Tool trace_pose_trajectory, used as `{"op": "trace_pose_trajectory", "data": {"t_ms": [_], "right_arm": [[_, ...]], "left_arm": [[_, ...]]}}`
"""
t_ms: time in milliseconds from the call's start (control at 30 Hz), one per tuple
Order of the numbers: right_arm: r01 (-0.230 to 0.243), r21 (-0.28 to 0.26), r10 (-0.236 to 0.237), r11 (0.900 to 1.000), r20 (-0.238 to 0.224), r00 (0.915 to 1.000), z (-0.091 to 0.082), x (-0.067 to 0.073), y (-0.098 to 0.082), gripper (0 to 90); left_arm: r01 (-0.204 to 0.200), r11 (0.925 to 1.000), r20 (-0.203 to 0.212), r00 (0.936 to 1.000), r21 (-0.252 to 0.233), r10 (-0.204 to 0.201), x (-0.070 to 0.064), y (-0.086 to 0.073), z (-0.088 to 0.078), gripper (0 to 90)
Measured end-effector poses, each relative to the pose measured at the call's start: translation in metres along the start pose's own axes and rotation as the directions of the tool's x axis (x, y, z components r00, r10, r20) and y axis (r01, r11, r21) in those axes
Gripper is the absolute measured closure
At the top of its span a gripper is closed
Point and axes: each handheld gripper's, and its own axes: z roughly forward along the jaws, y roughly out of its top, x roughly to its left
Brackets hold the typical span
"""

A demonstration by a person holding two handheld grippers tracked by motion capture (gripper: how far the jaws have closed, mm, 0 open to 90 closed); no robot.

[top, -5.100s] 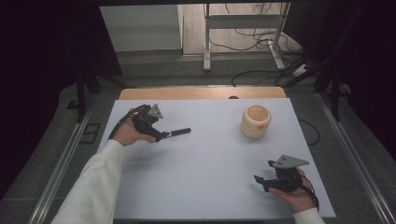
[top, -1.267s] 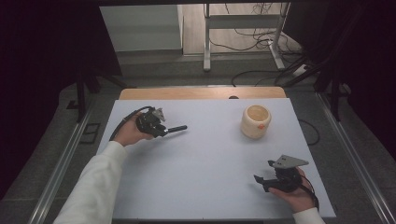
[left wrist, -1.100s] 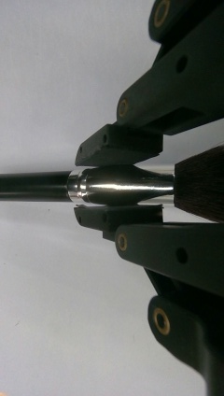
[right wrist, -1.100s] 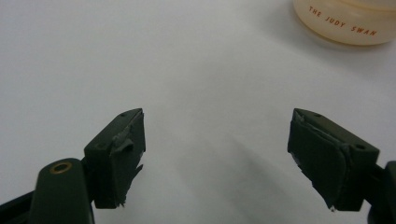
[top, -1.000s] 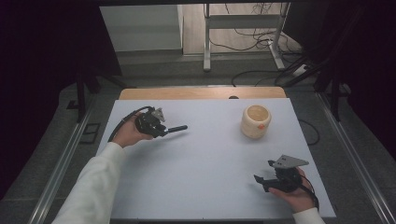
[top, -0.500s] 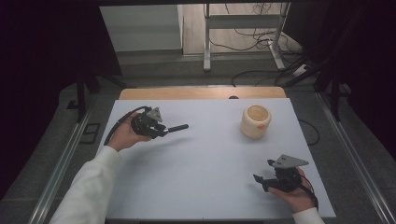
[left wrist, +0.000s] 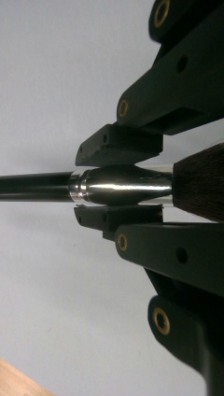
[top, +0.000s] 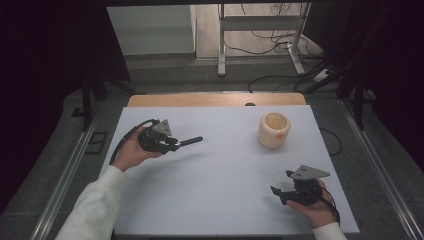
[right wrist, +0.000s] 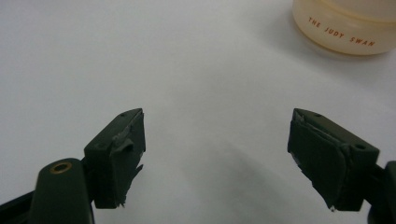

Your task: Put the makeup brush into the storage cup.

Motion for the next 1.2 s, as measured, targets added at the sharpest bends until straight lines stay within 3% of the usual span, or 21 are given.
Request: {"op": "trace_pose_trajectory", "data": {"t_ms": [667, 1200], "right_arm": [[0.007, -0.013, -0.007, 1.000, 0.000, 1.0000, 0.002, 0.002, 0.004, 19.7], [0.019, -0.024, -0.019, 1.000, -0.002, 0.9998, 0.003, 0.005, 0.008, 19.7]], "left_arm": [[-0.005, 0.9994, 0.022, 0.9997, -0.035, 0.006, -0.030, 0.000, -0.006, 70.7], [-0.007, 0.9993, 0.051, 0.9986, -0.037, 0.009, -0.049, -0.003, 0.004, 70.7]]}}
